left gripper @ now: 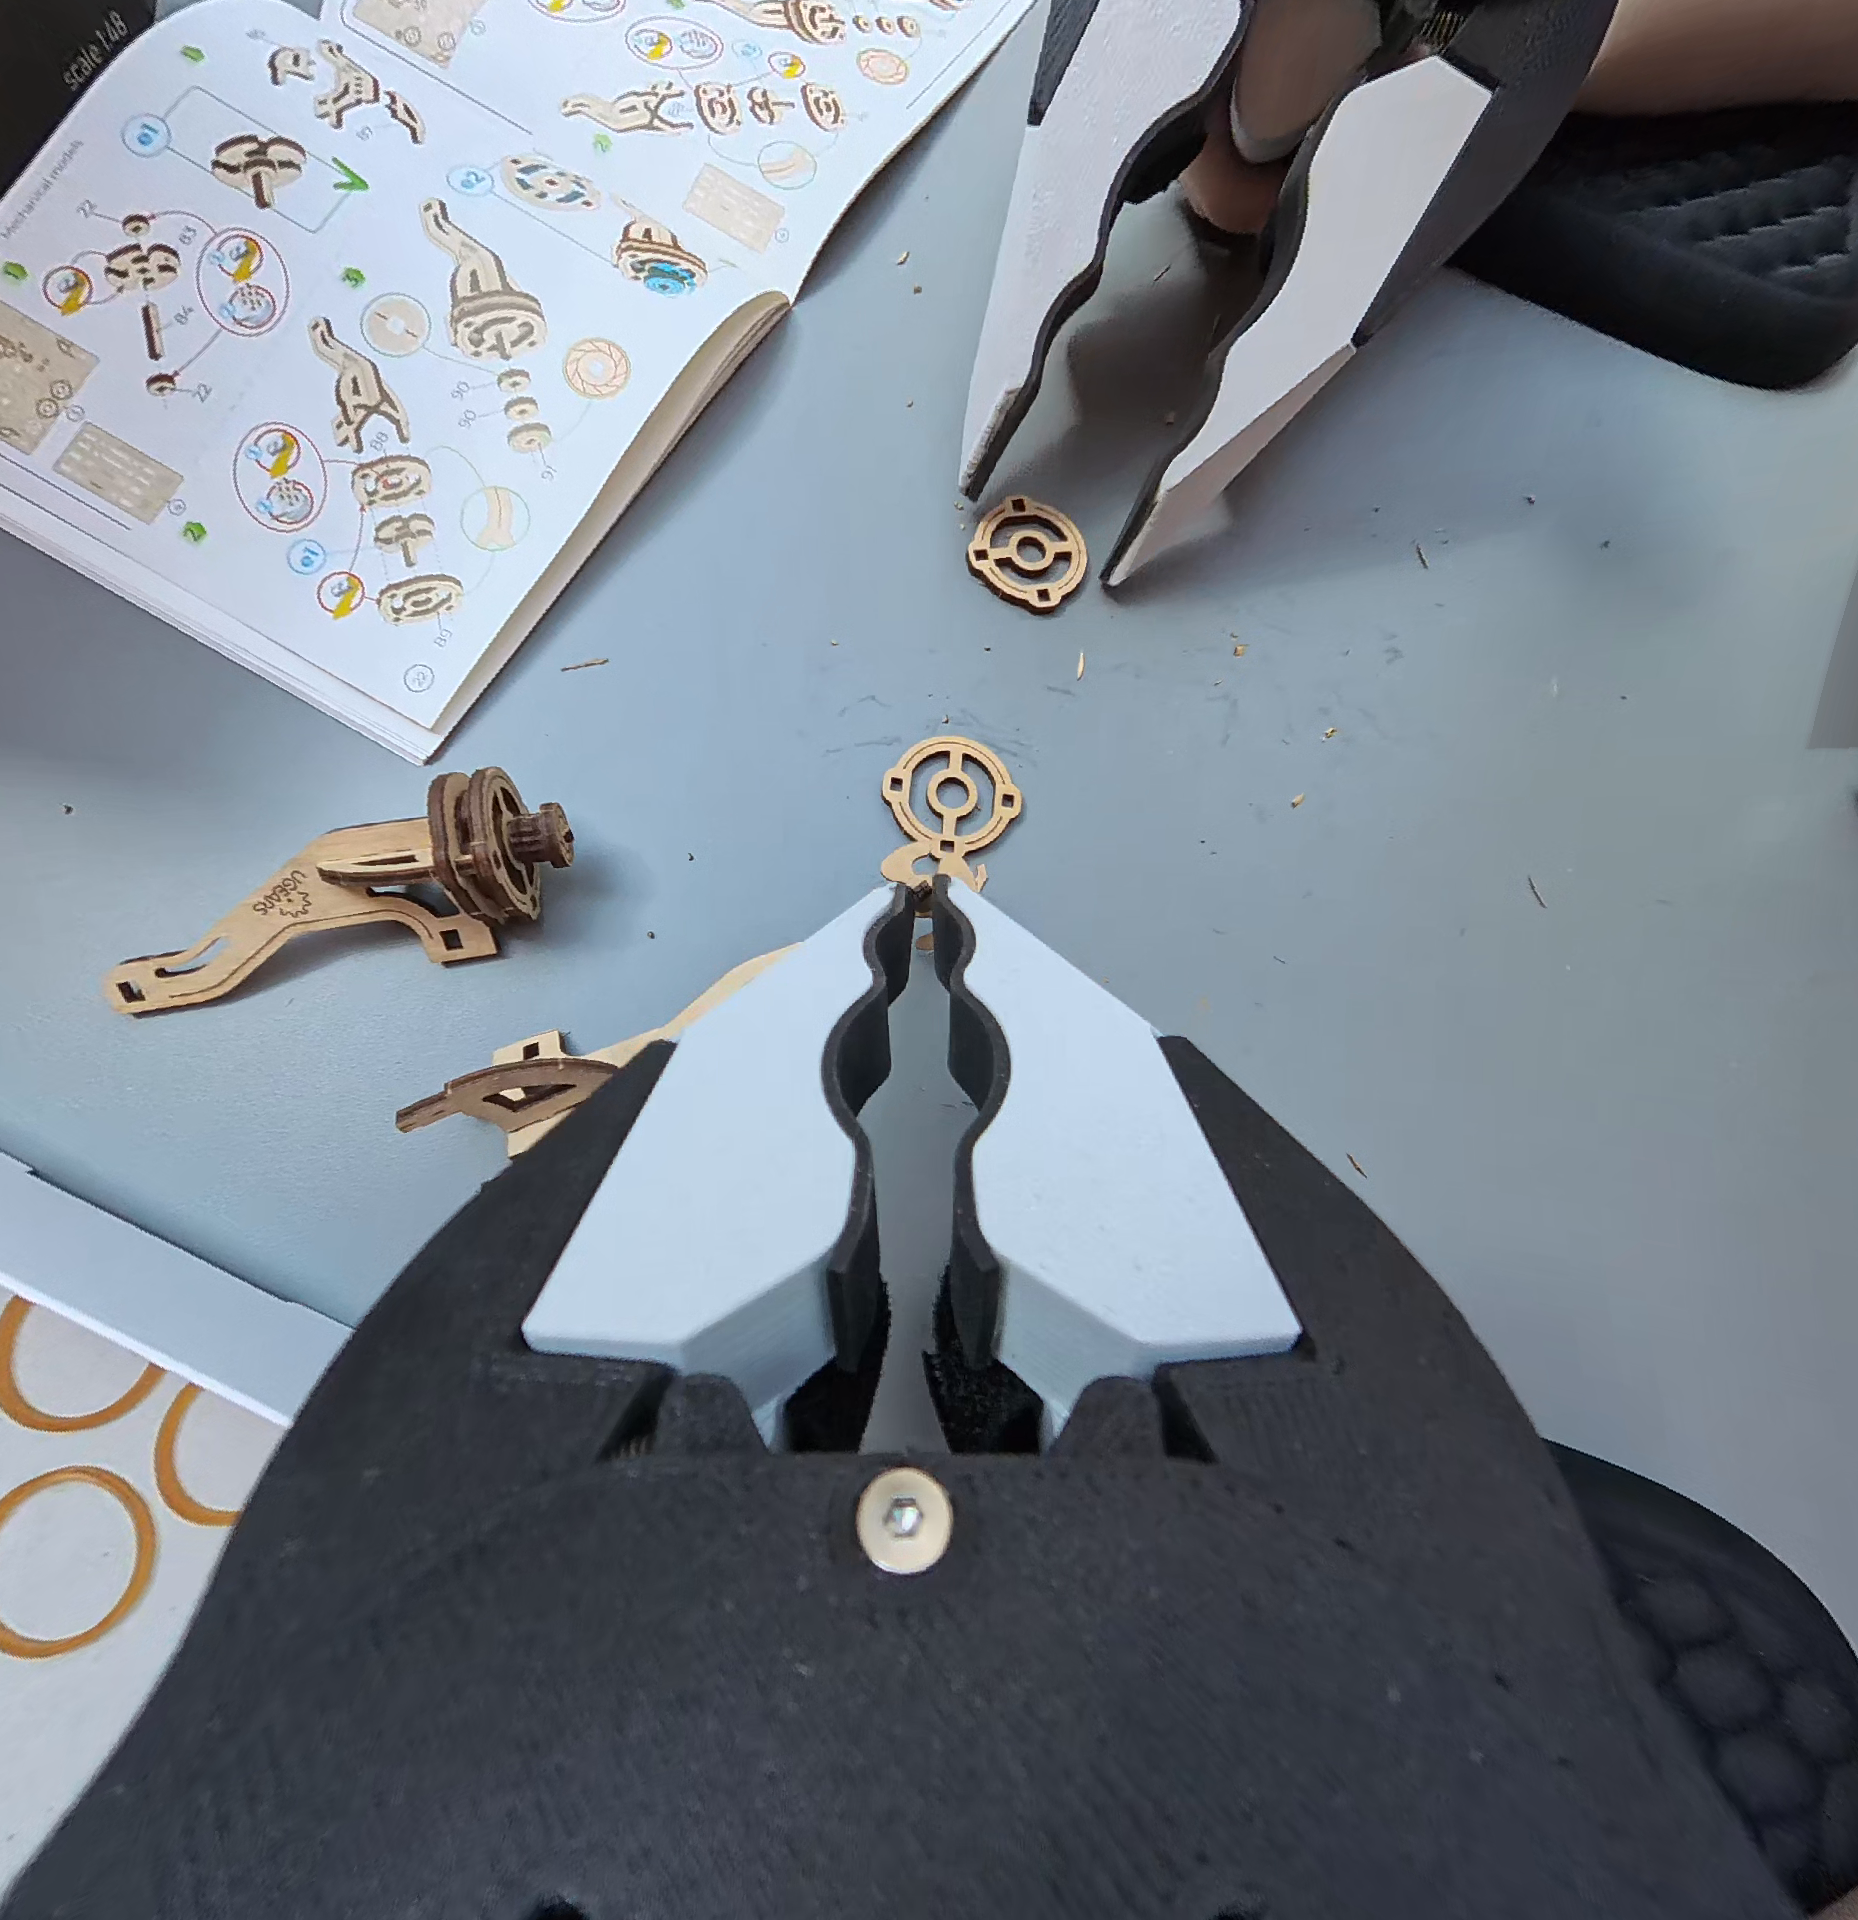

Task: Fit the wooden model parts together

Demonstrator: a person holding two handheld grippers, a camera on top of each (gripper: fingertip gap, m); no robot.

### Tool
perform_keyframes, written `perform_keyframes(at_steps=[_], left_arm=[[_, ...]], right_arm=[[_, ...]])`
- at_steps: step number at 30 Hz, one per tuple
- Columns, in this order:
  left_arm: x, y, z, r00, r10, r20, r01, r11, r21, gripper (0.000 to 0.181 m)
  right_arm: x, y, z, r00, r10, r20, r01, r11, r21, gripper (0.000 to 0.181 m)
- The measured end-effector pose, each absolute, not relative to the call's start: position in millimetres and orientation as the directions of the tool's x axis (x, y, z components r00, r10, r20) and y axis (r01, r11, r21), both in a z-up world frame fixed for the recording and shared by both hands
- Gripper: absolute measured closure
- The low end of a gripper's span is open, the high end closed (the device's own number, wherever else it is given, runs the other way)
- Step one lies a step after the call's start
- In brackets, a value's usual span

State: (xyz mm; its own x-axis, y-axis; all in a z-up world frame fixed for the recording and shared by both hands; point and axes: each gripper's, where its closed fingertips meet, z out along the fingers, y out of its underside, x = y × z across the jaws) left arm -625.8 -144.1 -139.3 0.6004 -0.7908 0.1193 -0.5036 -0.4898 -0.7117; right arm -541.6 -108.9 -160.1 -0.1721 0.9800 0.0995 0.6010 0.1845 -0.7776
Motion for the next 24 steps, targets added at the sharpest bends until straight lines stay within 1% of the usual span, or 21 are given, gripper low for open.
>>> perform_keyframes(at_steps=[11, 24], left_arm=[[-623.7, -150.2, -148.7, 0.574, -0.813, 0.101, -0.563, -0.481, -0.672, 0.180], [-623.9, -153.4, -151.5, 0.559, -0.824, 0.090, -0.586, -0.469, -0.660, 0.179]], right_arm=[[-541.7, -107.9, -161.7, -0.163, 0.982, 0.091, 0.611, 0.173, -0.772, 0.147], [-541.6, -109.6, -162.1, -0.170, 0.981, 0.088, 0.612, 0.176, -0.771, 0.150]])
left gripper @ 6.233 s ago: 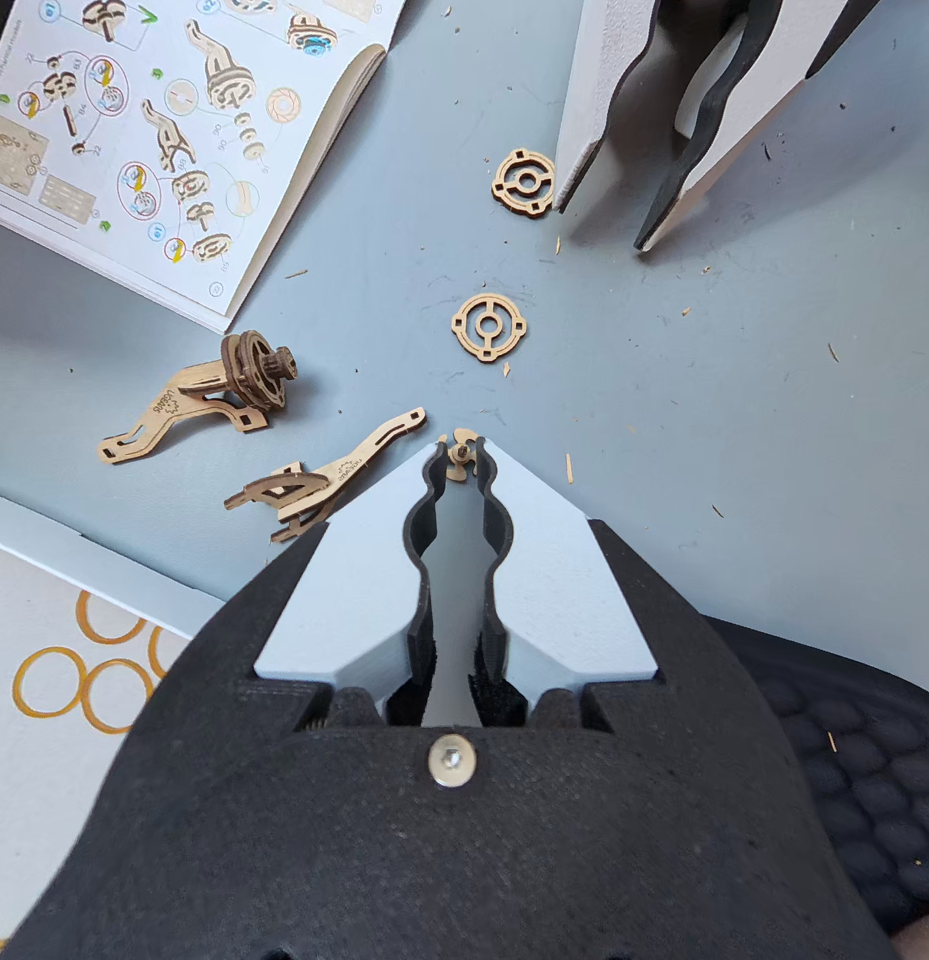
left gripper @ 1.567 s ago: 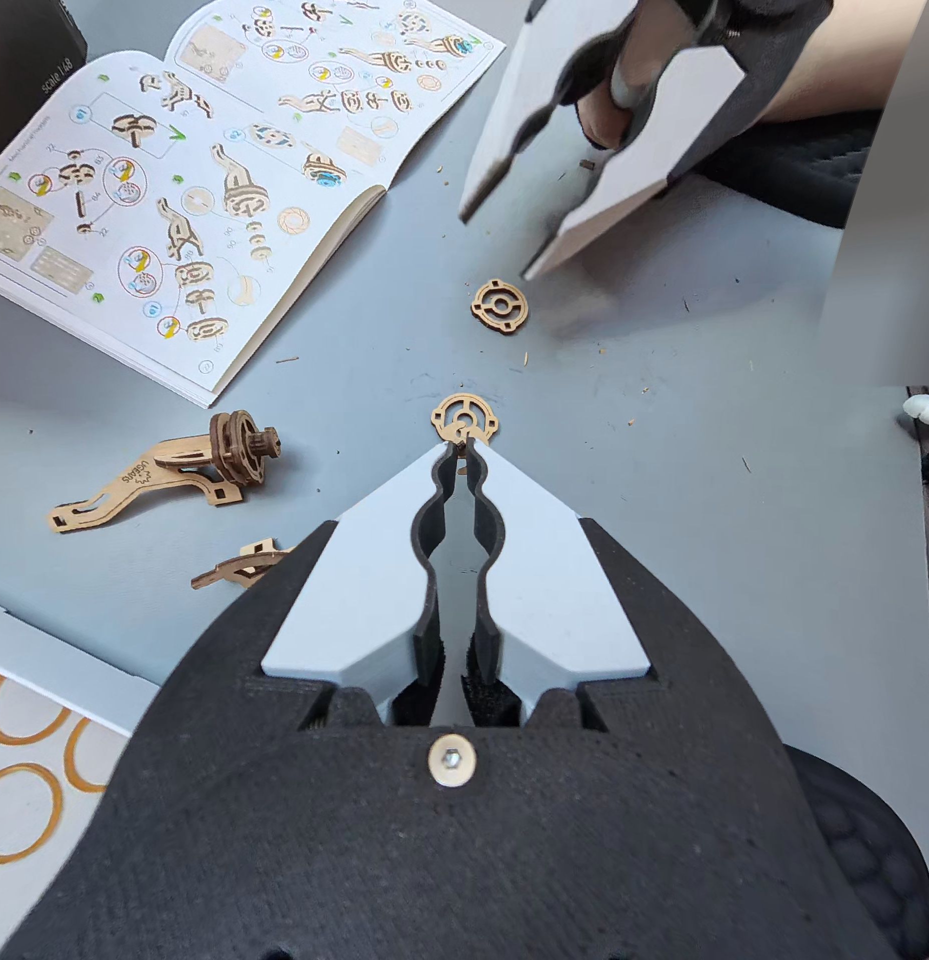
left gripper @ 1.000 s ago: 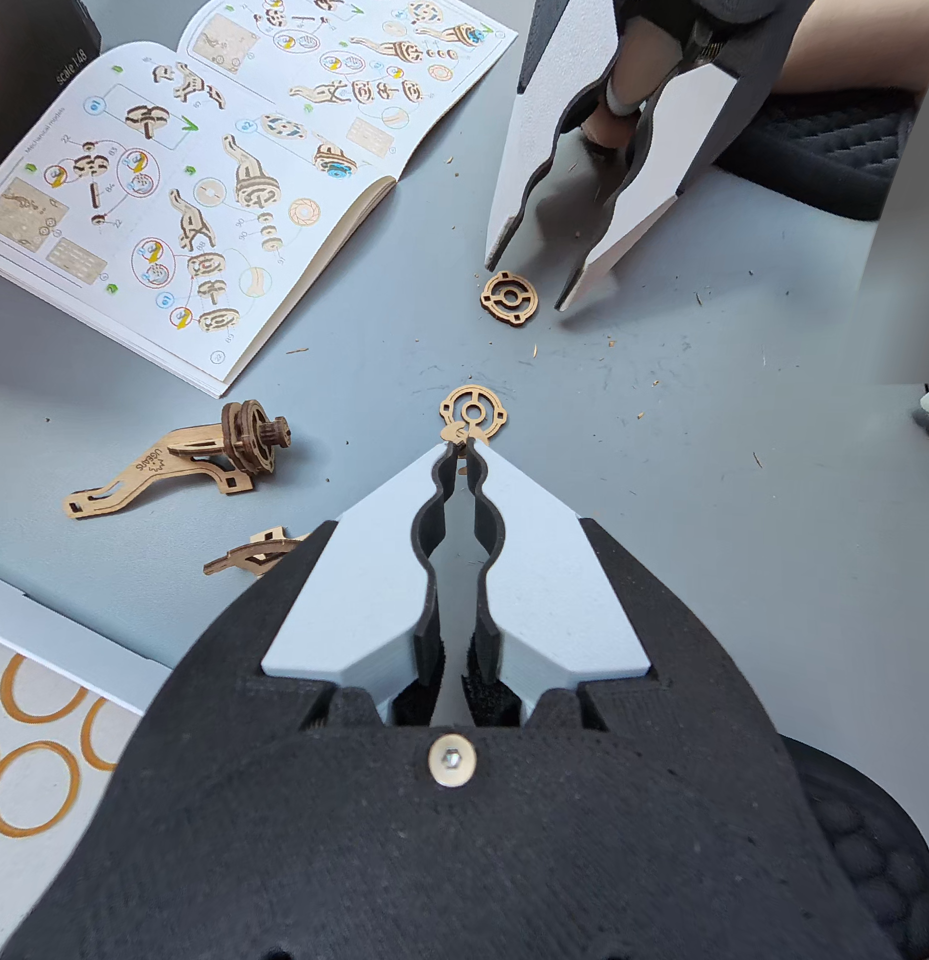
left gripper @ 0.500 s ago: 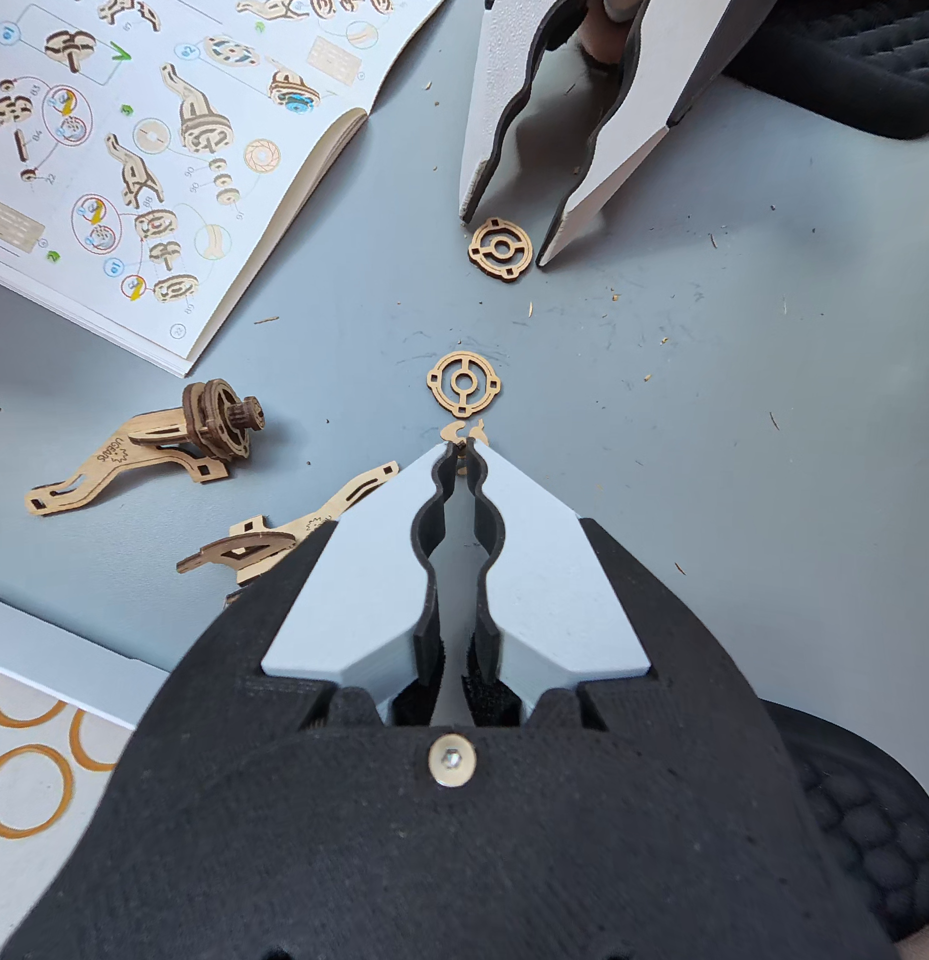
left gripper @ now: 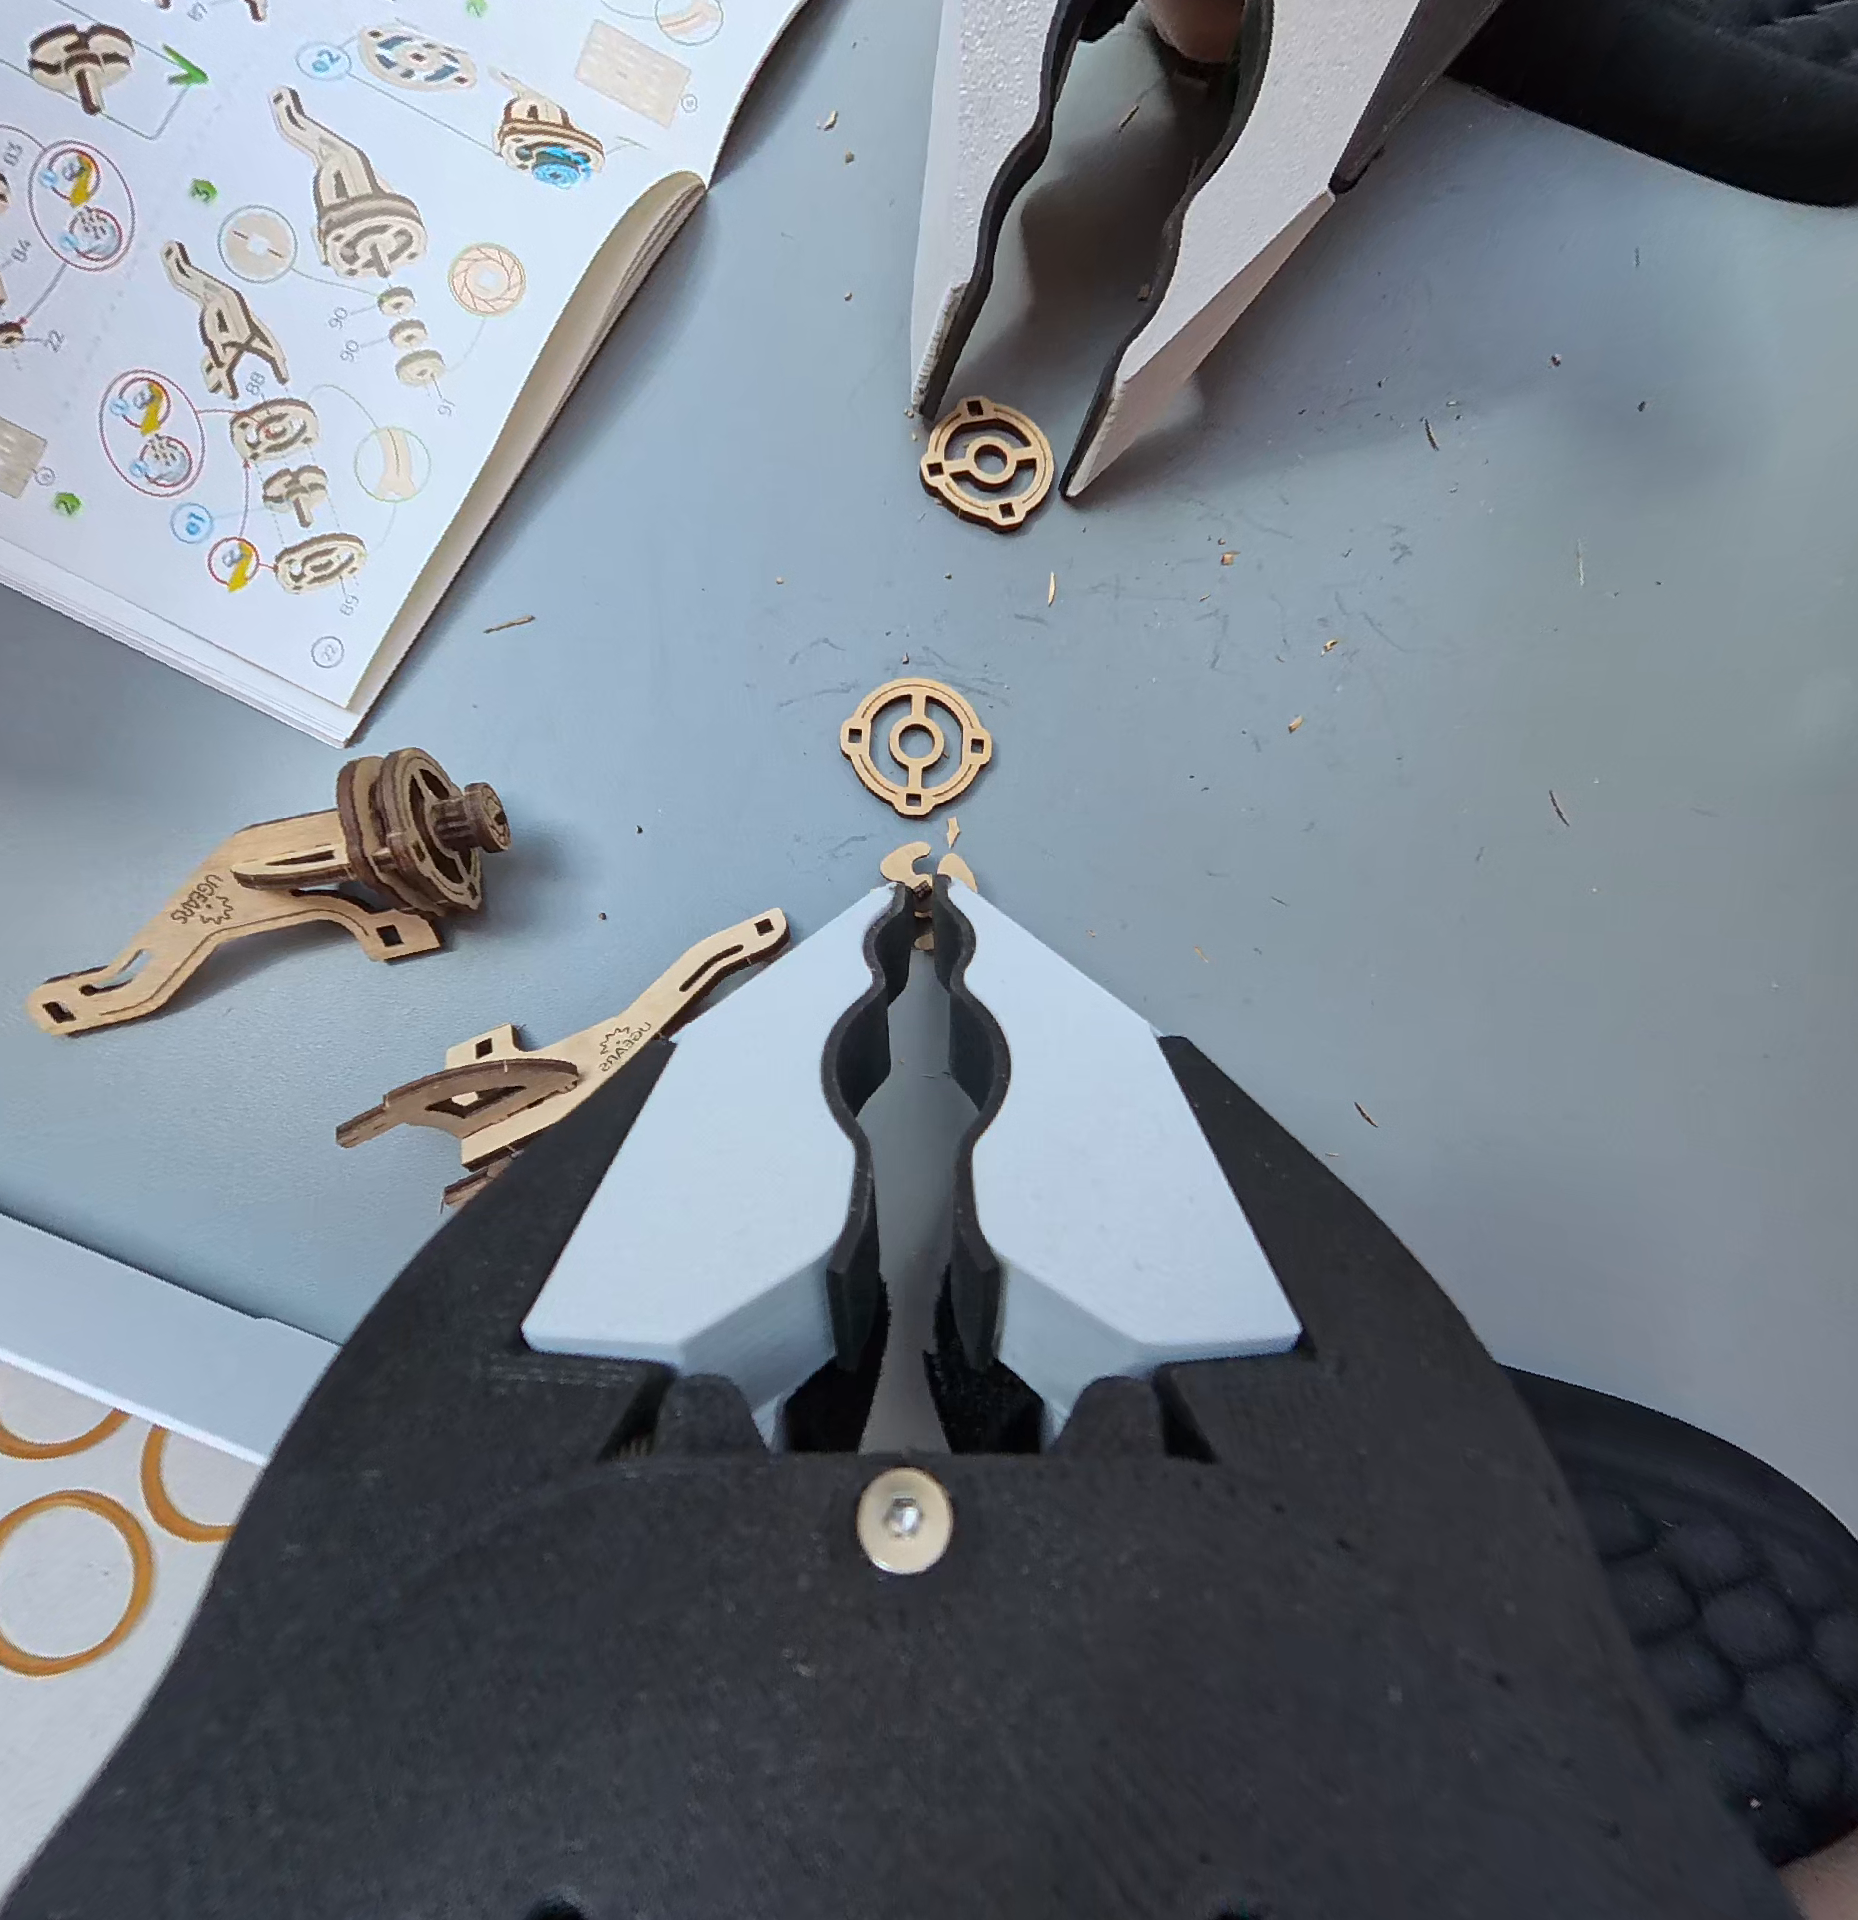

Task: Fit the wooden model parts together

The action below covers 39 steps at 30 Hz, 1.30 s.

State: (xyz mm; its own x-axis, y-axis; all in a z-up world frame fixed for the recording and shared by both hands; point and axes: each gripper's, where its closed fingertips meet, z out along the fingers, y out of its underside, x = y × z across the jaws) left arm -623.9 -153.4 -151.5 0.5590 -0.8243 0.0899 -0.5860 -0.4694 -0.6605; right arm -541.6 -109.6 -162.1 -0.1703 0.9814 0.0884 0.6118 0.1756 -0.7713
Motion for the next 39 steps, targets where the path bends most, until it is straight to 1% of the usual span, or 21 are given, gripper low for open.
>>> perform_keyframes(at_steps=[15, 20, 27, 30, 33, 36, 39], left_arm=[[-618.3, -157.6, -149.5, 0.522, -0.850, 0.069, -0.607, -0.427, -0.670, 0.177], [-619.4, -156.2, -140.4, 0.527, -0.847, 0.065, -0.578, -0.414, -0.703, 0.175], [-619.9, -146.8, -114.7, 0.552, -0.833, 0.036, -0.490, -0.359, -0.795, 0.175], [-621.1, -142.1, -108.5, 0.569, -0.822, 0.015, -0.468, -0.339, -0.816, 0.175], [-621.5, -139.5, -106.9, 0.578, -0.816, 0.001, -0.464, -0.329, -0.822, 0.175], [-621.7, -138.8, -107.3, 0.580, -0.814, -0.003, -0.466, -0.330, -0.821, 0.174], [-622.1, -138.5, -107.9, 0.582, -0.813, -0.003, -0.467, -0.332, -0.820, 0.174]], right_arm=[[-541.6, -110.3, -162.4, -0.172, 0.982, 0.083, 0.613, 0.173, -0.771, 0.151], [-541.5, -110.4, -162.4, -0.172, 0.982, 0.084, 0.612, 0.173, -0.771, 0.151], [-541.6, -110.6, -162.5, -0.172, 0.981, 0.088, 0.612, 0.177, -0.771, 0.151], [-541.7, -110.7, -162.3, -0.172, 0.980, 0.102, 0.609, 0.187, -0.771, 0.151], [-543.7, -112.2, -160.3, -0.177, 0.968, 0.178, 0.596, 0.249, -0.763, 0.150], [-546.7, -125.1, -156.4, -0.243, 0.924, 0.296, 0.556, 0.383, -0.738, 0.148], [-550.0, -142.2, -146.9, -0.307, 0.844, 0.440, 0.471, 0.536, -0.700, 0.147]])
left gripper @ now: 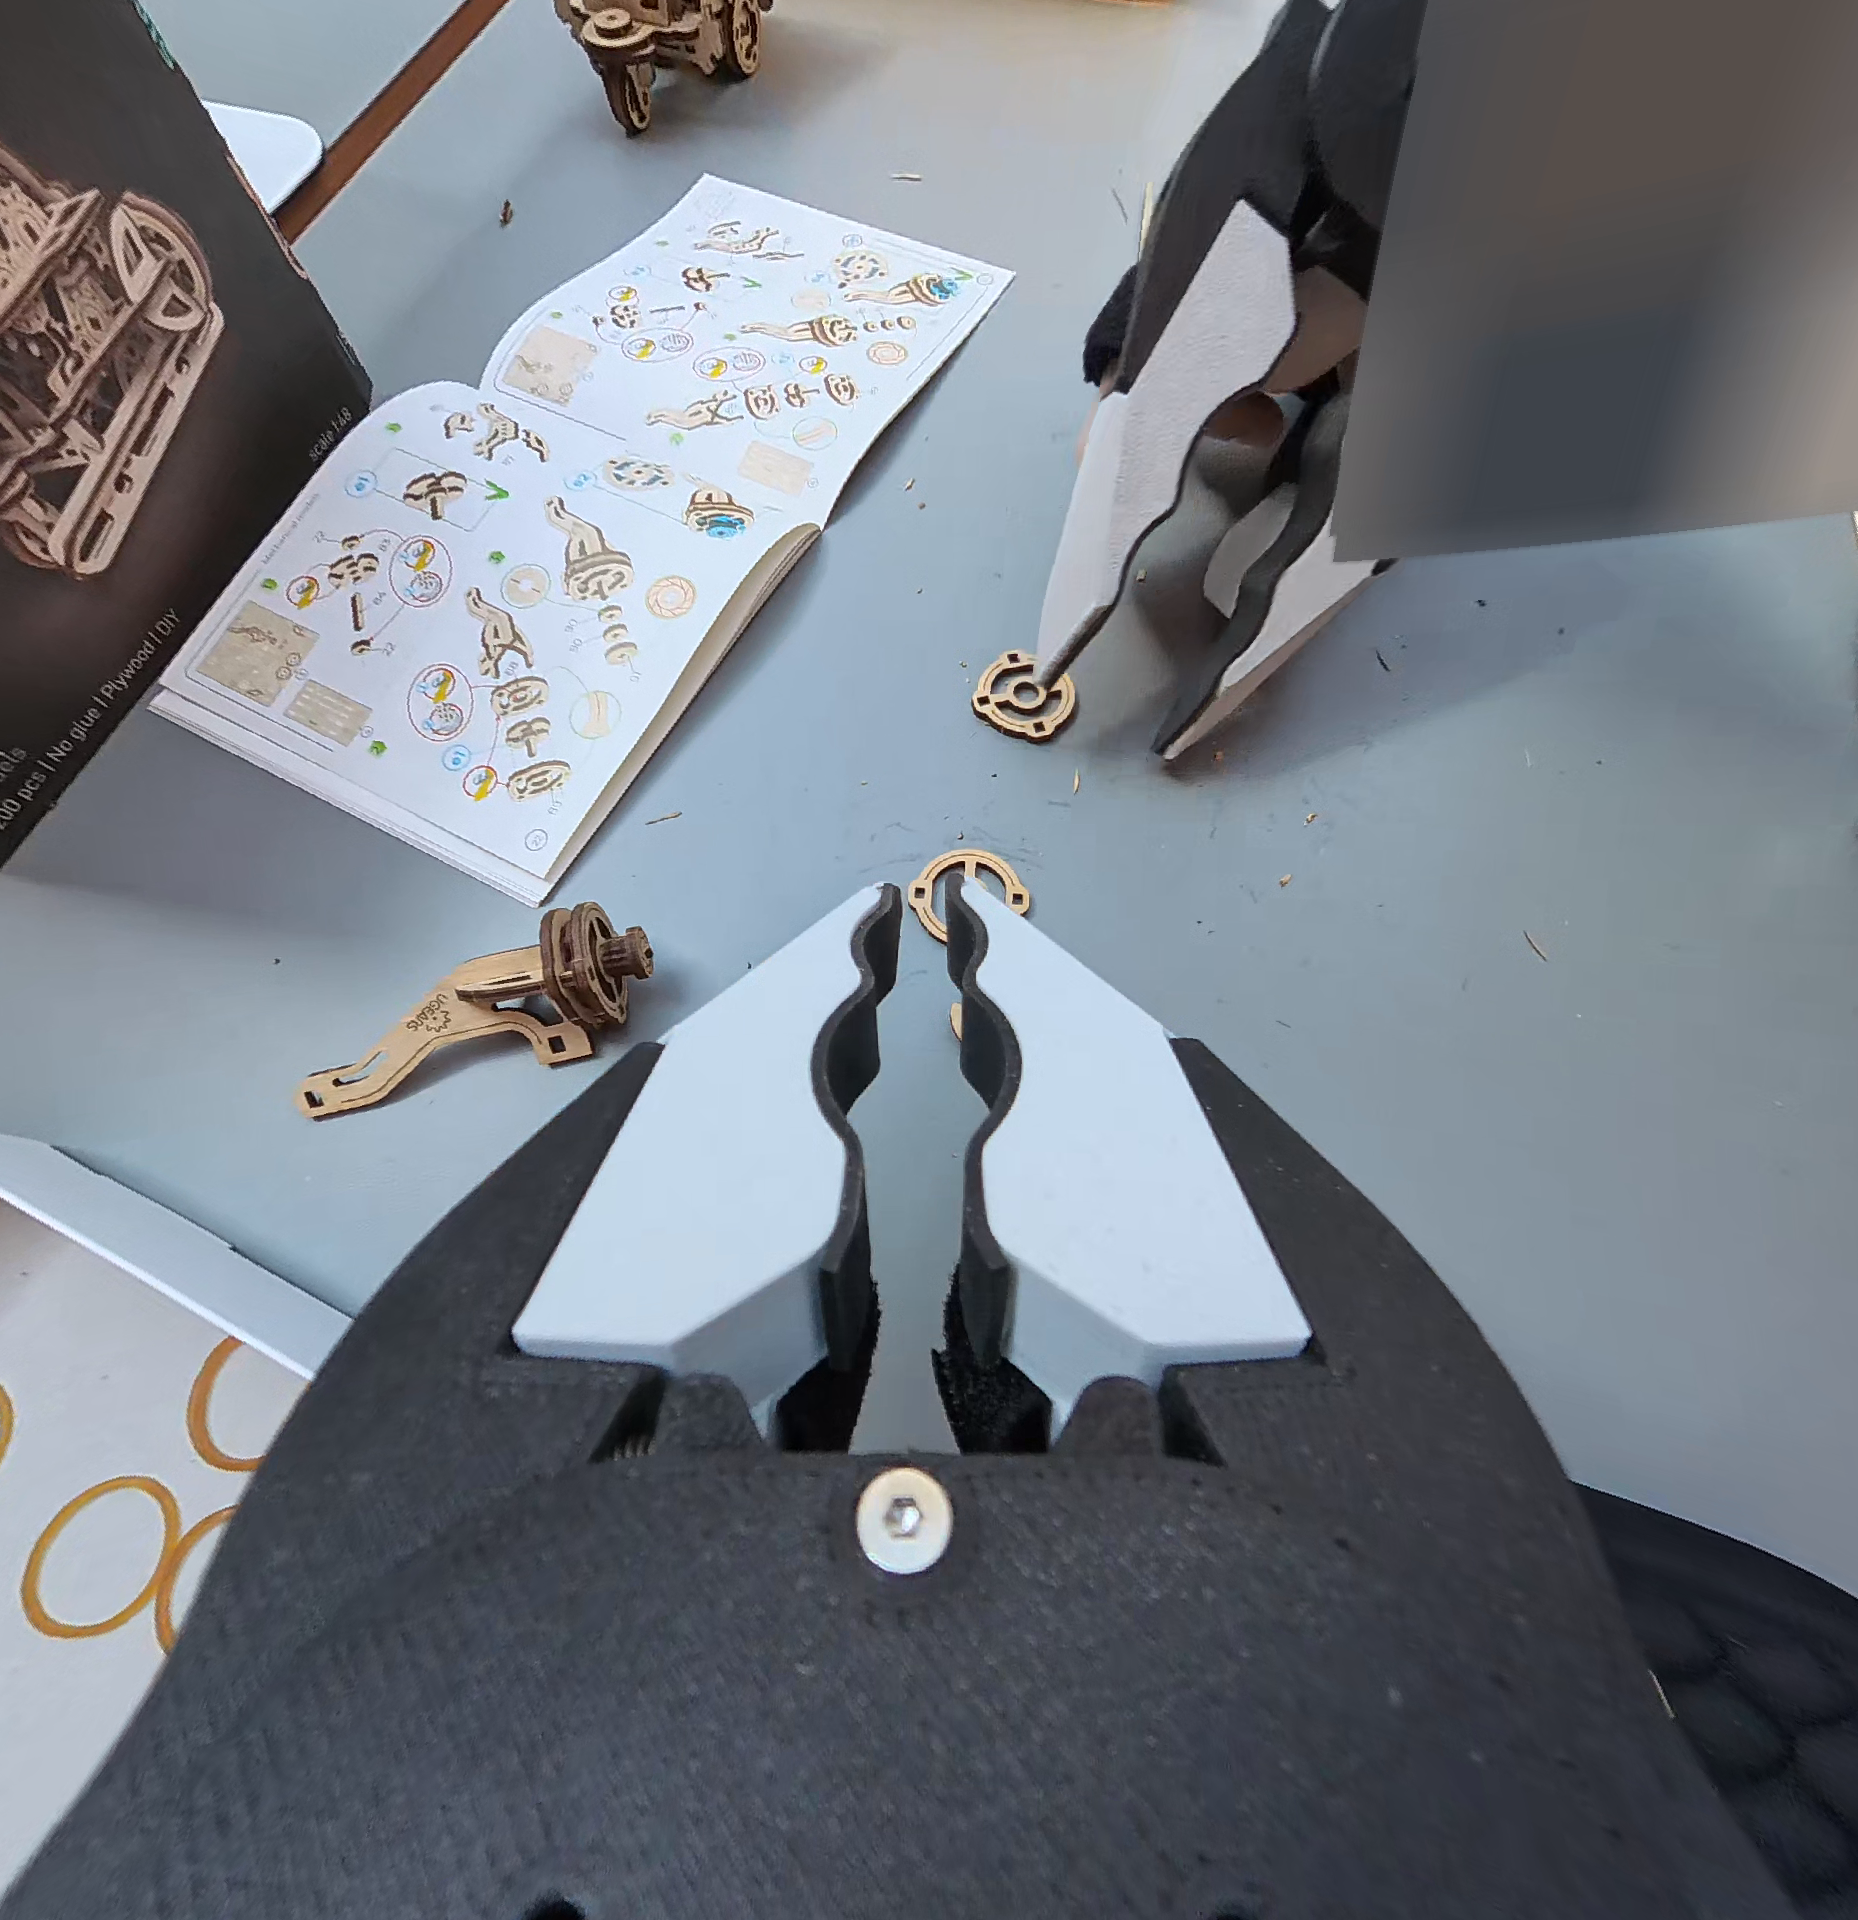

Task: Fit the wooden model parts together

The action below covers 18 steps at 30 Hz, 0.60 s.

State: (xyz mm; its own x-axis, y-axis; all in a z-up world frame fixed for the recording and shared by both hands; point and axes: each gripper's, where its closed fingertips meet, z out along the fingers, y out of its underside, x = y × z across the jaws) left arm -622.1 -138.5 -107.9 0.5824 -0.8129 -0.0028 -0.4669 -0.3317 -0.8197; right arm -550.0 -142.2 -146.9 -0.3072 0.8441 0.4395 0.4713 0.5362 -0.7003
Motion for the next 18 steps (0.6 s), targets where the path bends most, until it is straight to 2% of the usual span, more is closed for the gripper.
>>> perform_keyframes(at_steps=[5, 12, 16, 18], left_arm=[[-622.1, -139.6, -112.3, 0.579, -0.816, 0.003, -0.480, -0.343, -0.807, 0.173], [-625.1, -138.7, -122.3, 0.588, -0.809, -0.014, -0.520, -0.364, -0.773, 0.165], [-630.6, -136.5, -133.3, 0.614, -0.788, -0.040, -0.565, -0.404, -0.719, 0.148], [-633.5, -134.9, -127.8, 0.619, -0.781, -0.084, -0.576, -0.378, -0.725, 0.146]], right_arm=[[-550.4, -164.3, -146.0, -0.390, 0.748, 0.537, 0.382, 0.662, -0.645, 0.147], [-550.1, -160.4, -146.8, -0.381, 0.781, 0.494, 0.396, 0.621, -0.676, 0.147], [-550.0, -156.1, -146.4, -0.366, 0.805, 0.467, 0.409, 0.590, -0.696, 0.147], [-550.2, -155.8, -144.4, -0.360, 0.814, 0.455, 0.404, 0.576, -0.711, 0.147]])
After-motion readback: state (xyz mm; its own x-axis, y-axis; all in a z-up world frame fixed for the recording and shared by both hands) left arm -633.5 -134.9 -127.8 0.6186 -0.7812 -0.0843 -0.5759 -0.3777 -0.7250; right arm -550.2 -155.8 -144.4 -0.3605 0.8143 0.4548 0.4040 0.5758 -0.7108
